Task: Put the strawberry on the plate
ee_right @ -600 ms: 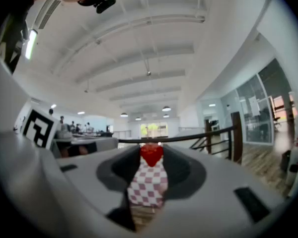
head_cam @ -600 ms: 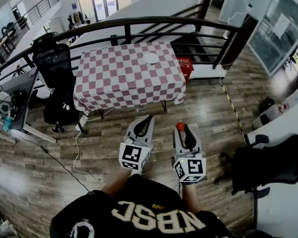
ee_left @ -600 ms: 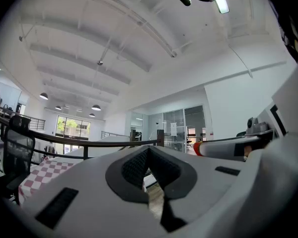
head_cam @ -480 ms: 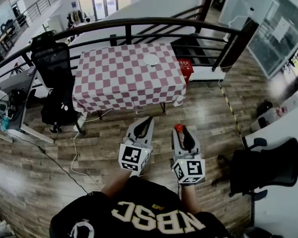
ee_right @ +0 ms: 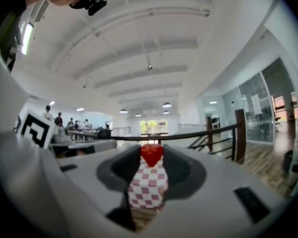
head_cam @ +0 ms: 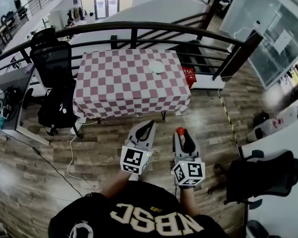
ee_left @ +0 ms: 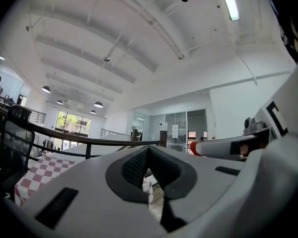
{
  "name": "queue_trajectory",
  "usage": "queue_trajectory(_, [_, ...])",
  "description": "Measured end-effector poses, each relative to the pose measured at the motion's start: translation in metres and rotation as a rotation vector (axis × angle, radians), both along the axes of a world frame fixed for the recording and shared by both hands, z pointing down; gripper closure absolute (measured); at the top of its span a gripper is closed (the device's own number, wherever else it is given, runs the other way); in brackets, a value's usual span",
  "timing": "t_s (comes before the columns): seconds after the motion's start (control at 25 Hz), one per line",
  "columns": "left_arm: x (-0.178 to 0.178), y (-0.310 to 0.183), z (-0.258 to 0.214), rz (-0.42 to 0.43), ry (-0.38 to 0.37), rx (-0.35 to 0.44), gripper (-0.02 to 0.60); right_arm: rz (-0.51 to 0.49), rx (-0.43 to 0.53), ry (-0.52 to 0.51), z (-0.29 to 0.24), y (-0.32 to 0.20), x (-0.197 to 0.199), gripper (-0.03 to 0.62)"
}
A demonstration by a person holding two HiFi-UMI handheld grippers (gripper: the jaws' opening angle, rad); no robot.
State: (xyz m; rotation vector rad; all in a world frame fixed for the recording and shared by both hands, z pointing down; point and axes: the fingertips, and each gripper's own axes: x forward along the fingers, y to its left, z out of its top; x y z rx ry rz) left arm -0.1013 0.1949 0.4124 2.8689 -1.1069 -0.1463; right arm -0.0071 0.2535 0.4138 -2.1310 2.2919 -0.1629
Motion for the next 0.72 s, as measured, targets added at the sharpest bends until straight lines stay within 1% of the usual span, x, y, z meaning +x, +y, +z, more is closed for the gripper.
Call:
queue_trajectory(0.12, [-0.021, -0.018, 0.003, -0.015, 0.003, -0.001, 0.572, -0.012, -0.003, 0.000, 0.003, -0.024, -0.018, 0.445])
queue_trajectory(0.28, [-0.046, -0.041, 0.022, -0.055, 0.014, -0.040, 0.572, -0.056, -0.025, 0.003, 0.019, -0.041, -0.045, 0.445])
queue_trajectory(0.4, [-0.040, -0.048, 0.030, -0.063, 0.011, -0.064, 0.572, -0.068, -0.047, -0.011, 0.025, -0.046, -0.040, 0.445])
queue_trajectory(0.48, [-0.046, -0.056, 0.034, -0.068, 0.004, -0.077, 0.572, -0.072, -0.060, -0.020, 0.027, -0.055, -0.044, 0.445])
queue_trajectory(0.6, [-0.056, -0.074, 0.042, -0.078, -0.005, -0.095, 0.572, -0.083, -0.080, -0.032, 0.036, -0.078, -0.050, 0.445])
queue_trajectory(0.72, [-0.055, -0.093, 0.051, -0.102, -0.027, -0.111, 0.572, -0.105, -0.095, -0.058, 0.049, -0.106, -0.045, 0.445])
